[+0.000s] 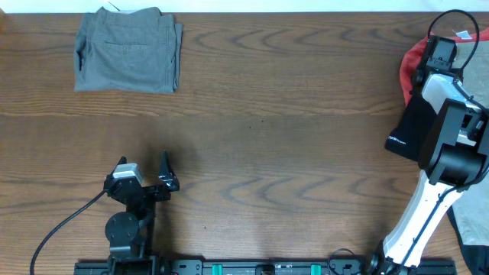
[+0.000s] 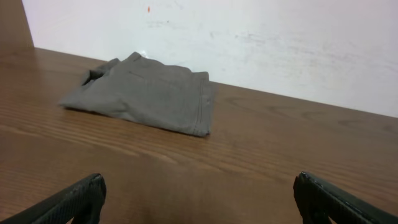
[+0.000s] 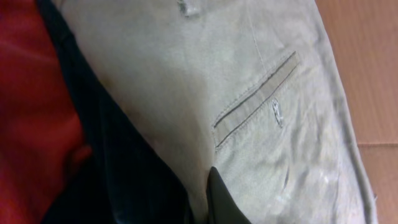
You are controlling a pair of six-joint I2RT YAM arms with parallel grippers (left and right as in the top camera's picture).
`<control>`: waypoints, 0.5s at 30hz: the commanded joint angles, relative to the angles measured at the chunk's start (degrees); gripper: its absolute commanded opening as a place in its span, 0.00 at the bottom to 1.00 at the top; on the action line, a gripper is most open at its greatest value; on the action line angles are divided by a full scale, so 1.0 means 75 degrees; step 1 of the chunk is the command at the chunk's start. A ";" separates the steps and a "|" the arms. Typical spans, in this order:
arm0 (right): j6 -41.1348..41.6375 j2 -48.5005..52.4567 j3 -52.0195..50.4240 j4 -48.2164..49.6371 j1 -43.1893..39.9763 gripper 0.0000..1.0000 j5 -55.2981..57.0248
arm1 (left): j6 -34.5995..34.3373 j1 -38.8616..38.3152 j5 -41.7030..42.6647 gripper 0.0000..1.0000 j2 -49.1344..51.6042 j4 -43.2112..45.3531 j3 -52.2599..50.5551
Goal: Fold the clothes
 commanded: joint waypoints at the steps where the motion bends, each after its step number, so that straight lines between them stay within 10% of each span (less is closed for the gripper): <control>1: 0.0609 0.0152 0.0102 -0.0169 -0.0119 0.01 0.0388 | 0.0105 -0.0015 -0.0119 0.98 -0.0050 -0.0233 -0.0149; 15: 0.2352 -0.1469 0.0102 -0.0726 -0.0105 0.01 0.0396 | 0.0105 -0.0015 -0.0119 0.98 -0.0050 -0.0230 -0.0149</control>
